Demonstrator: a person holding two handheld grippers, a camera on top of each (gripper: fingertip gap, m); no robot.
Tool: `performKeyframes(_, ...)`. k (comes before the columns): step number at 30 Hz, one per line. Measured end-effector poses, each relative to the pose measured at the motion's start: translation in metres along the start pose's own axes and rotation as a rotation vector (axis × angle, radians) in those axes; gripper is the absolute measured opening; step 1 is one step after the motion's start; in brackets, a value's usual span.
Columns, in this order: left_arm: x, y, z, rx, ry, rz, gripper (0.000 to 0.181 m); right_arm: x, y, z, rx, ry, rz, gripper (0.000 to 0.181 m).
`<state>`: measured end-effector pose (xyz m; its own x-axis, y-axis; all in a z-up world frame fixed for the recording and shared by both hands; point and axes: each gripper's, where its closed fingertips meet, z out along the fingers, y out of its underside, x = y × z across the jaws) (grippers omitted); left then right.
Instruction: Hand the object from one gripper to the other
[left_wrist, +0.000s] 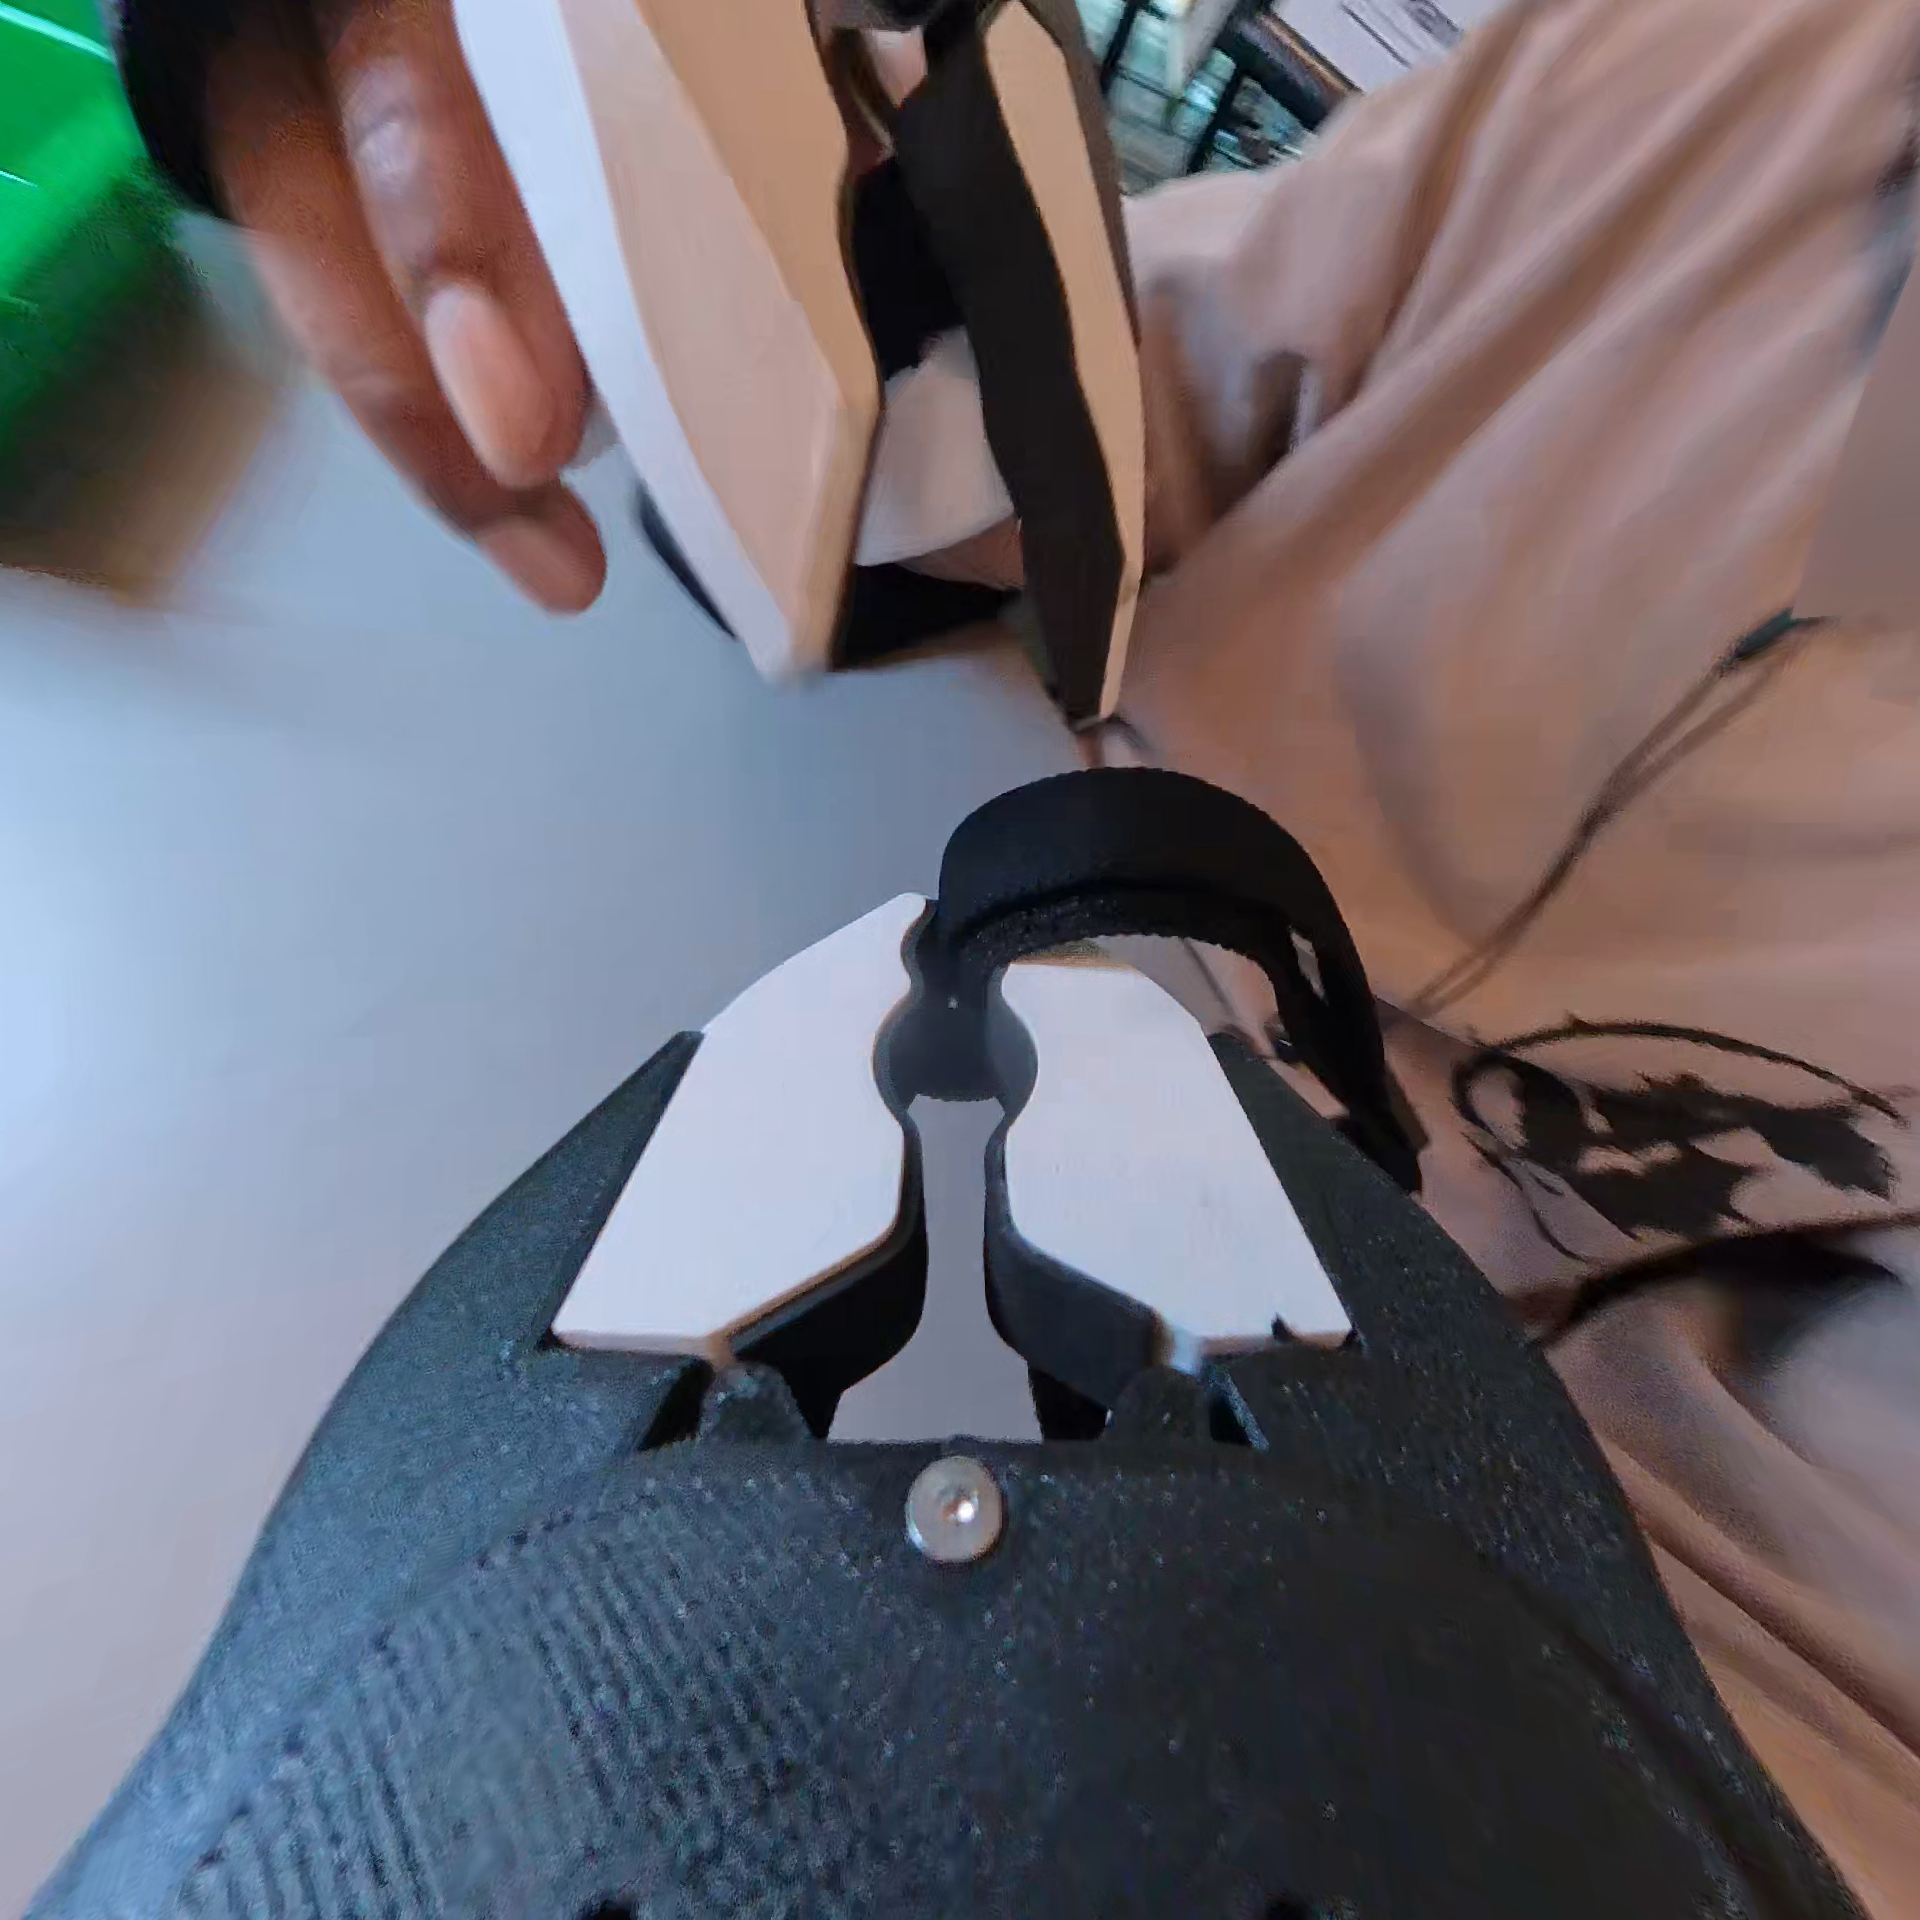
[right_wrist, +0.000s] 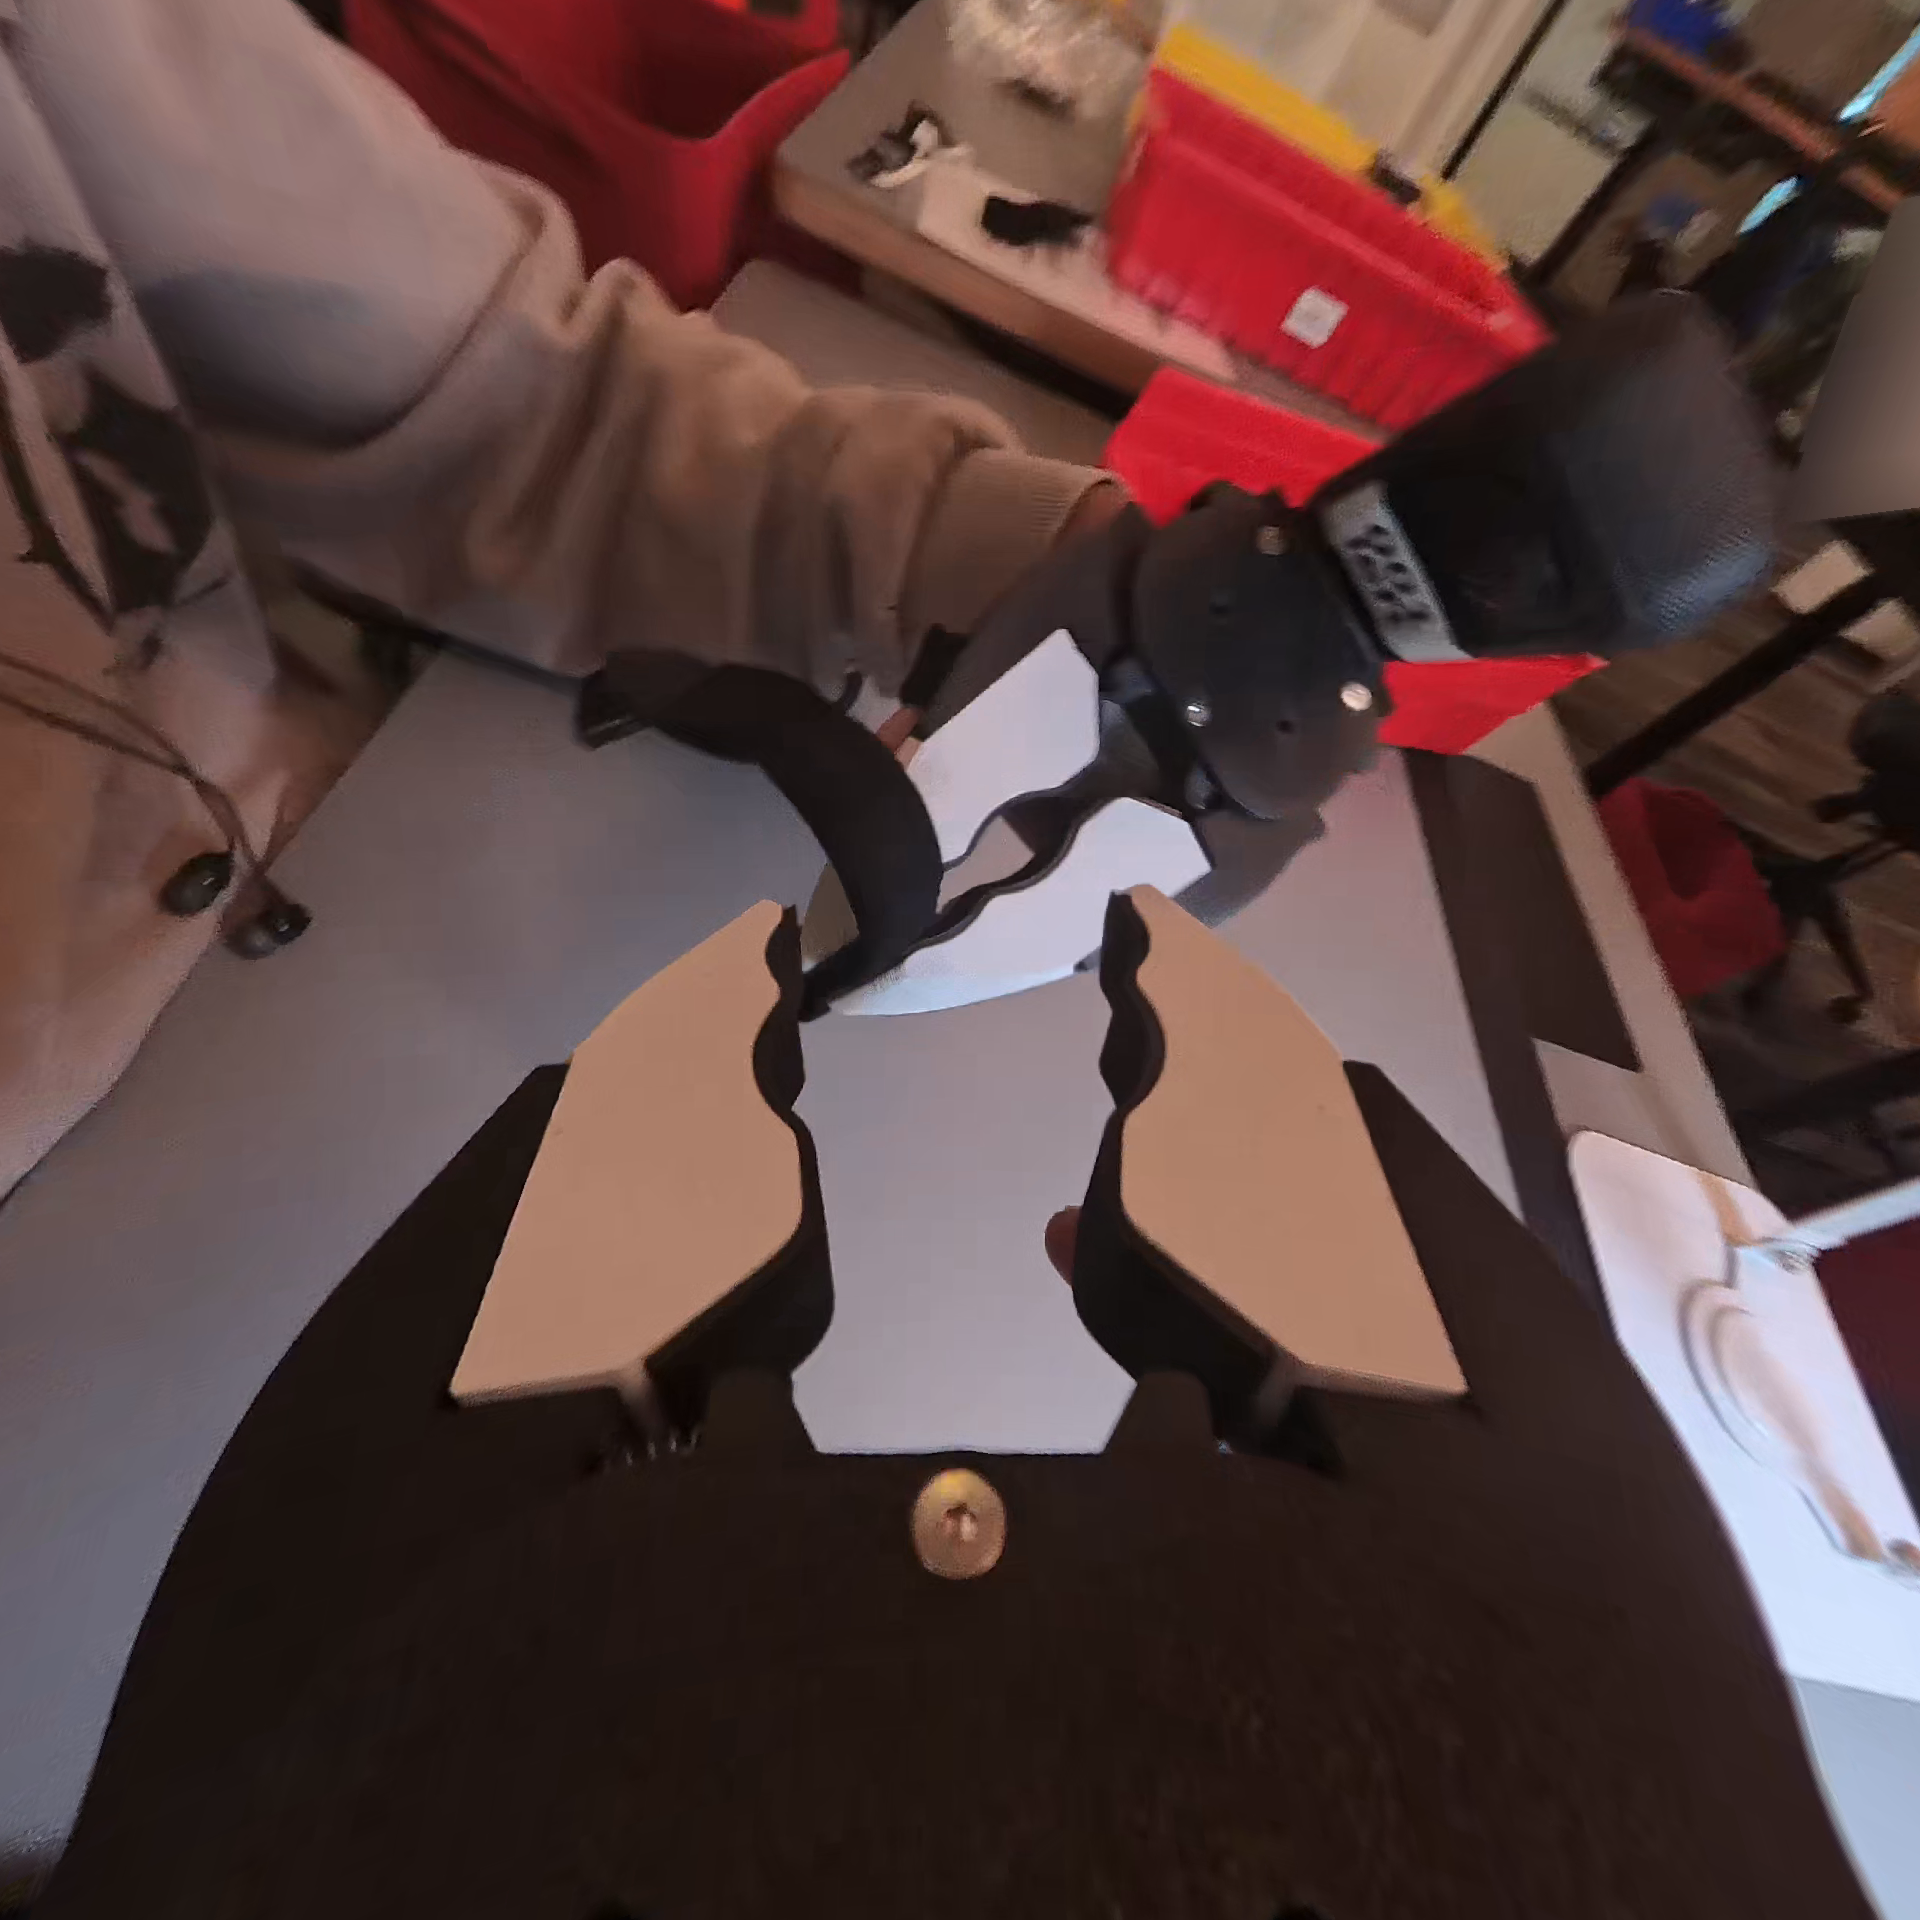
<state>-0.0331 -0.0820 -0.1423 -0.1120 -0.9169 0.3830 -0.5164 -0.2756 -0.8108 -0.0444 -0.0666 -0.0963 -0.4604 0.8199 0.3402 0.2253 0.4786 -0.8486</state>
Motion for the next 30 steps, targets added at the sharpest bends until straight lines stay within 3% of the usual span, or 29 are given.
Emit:
performKeyframes(4, 0.020, 0.015, 0.019, -0.084, 0.167, -0.014, 0.005, -0.033, 0.001, 0.025, -0.044, -0.150, -0.010, 0.048)
performKeyframes(7, 0.024, 0.024, 0.027, -0.129, 0.215, -0.022, 0.005, -0.048, 0.007, 0.034, -0.090, -0.224, -0.002, 0.021)
performKeyframes(8, 0.023, 0.025, 0.027, -0.127, 0.225, -0.025, 0.006, -0.048, 0.008, 0.034, -0.094, -0.225, 0.002, 0.020)
performKeyframes(12, 0.014, 0.003, 0.012, 0.048, 0.184, 0.000, 0.010, -0.020, -0.005, 0.023, -0.013, -0.096, 0.039, 0.011)
performKeyframes(18, -0.039, -0.062, -0.063, 0.544, -0.263, 0.084, 0.028, 0.070, -0.024, -0.030, 0.171, 0.394, 0.190, 0.005)
performKeyframes(22, -0.057, -0.083, -0.109, 0.730, -0.594, 0.153, 0.031, 0.115, -0.012, -0.067, 0.274, 0.670, 0.411, 0.005)
performKeyframes(26, -0.062, -0.092, -0.113, 0.675, -0.896, 0.307, 0.038, 0.134, 0.008, -0.087, 0.435, 0.767, 0.699, 0.005)
performKeyframes(30, -0.063, -0.099, -0.087, 0.511, -1.122, 0.545, 0.048, 0.138, 0.021, -0.086, 0.654, 0.625, 1.010, 0.005)
